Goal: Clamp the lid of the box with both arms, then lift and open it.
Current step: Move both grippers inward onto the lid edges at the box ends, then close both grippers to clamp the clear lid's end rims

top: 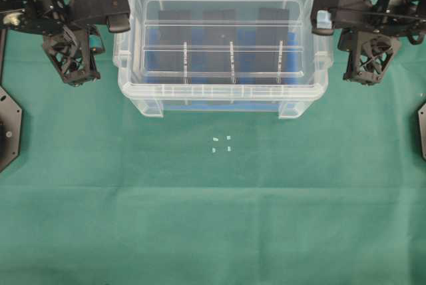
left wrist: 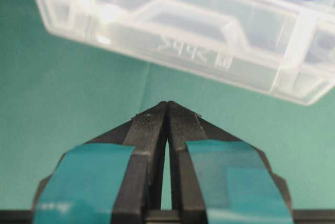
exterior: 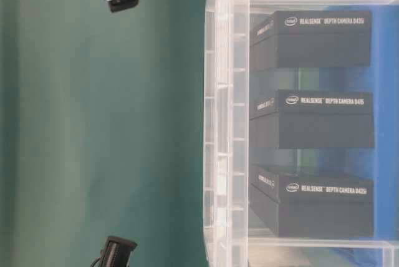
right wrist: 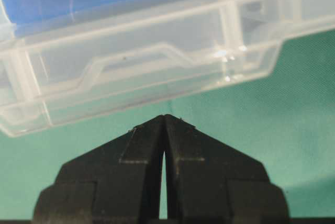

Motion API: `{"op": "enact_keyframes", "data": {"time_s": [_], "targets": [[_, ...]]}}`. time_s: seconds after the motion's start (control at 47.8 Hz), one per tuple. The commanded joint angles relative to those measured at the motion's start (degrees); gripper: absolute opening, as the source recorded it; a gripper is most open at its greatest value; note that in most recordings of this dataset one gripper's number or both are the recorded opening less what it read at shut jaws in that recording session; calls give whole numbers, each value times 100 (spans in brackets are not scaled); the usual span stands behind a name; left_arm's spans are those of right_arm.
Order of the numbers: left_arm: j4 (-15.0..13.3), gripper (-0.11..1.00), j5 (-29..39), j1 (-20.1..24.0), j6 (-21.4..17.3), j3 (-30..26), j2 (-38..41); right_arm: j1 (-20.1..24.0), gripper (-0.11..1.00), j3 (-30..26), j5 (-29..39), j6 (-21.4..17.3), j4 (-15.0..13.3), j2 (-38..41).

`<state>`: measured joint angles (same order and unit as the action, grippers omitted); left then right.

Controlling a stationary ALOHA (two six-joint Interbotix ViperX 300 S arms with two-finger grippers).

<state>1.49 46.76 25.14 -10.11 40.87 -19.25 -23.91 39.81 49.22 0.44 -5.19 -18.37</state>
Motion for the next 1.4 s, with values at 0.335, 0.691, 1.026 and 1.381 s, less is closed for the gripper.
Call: {"op": "enact_keyframes", "data": {"time_s": [0.335,0.691,1.026,1.381], "targets": [[-35,1,88,18,-879,-466,369,35,0,-404,-105,176,9,255],[-35,1,193,18,-1169,-615,475,97,0,-466,-220,229,9,308],[-44,1,202,-18,-1143,-624,483,97,0,-466,-220,290,9,316],[-44,1,193,-88,-1134,-668,510,149,0,-527,-246,299,9,308]]}}
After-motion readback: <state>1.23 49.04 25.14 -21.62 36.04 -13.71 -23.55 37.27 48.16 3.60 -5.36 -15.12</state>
